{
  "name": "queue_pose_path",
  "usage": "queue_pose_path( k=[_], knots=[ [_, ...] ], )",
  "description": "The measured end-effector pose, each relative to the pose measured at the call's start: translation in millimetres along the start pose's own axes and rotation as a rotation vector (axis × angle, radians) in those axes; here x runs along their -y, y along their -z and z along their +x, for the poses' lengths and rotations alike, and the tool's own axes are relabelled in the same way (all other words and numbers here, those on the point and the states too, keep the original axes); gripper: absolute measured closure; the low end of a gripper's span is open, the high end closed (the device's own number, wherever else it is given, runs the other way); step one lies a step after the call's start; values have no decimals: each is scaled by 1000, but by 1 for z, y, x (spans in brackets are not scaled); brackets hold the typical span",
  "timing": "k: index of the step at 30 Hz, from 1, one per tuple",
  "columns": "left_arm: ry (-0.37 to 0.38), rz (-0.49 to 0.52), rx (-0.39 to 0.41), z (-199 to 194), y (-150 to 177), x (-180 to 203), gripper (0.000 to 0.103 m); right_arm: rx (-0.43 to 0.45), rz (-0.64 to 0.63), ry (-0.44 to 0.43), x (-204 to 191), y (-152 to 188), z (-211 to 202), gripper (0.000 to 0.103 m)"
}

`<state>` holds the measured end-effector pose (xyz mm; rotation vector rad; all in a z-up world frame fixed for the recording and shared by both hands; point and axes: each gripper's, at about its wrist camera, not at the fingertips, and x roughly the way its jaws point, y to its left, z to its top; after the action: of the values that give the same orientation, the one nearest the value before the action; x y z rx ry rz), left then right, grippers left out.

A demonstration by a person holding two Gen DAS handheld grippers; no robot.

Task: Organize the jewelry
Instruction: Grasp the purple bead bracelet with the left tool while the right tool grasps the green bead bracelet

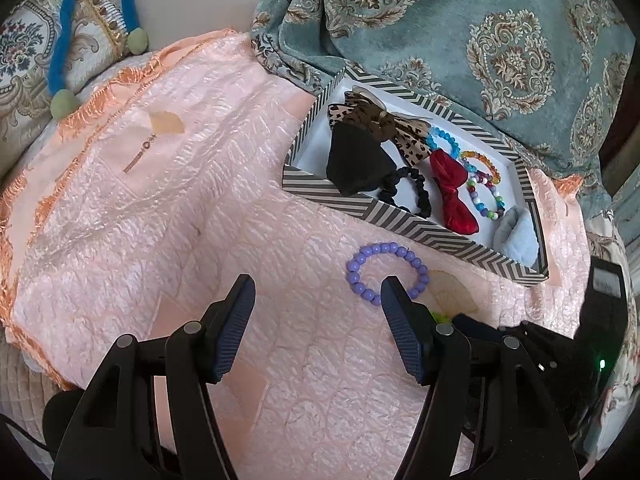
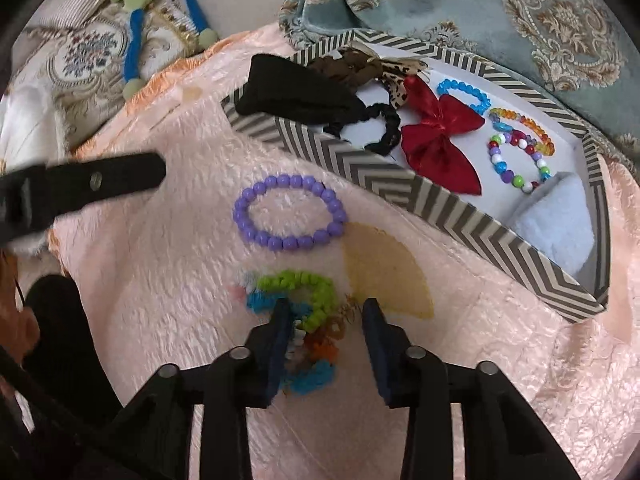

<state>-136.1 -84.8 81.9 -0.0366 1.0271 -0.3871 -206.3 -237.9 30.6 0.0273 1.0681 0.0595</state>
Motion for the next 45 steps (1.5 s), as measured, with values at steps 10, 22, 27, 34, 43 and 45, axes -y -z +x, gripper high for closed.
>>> queue_pose_path(
  k=[10, 22, 27, 34, 43, 45],
  knots=[
    [-7, 28, -55, 27, -1, 11, 37, 15, 55, -14, 21, 11, -10, 81],
    [-107, 133, -96, 76, -4, 30, 37, 71, 146, -101, 37, 16, -9, 77],
    [-122, 166, -50, 82, 2, 32, 31, 94, 167, -130, 40, 16, -10, 70],
    [-118, 168, -6, 85, 3, 30, 25, 103, 164, -113, 41, 16, -14, 67],
    [-107, 169, -32, 86, 1, 30, 26, 113, 117, -53, 34, 17, -10, 88],
    [-101, 170, -31, 84, 2, 31, 32, 119, 110, -47, 33, 17, -11, 89]
  ],
)
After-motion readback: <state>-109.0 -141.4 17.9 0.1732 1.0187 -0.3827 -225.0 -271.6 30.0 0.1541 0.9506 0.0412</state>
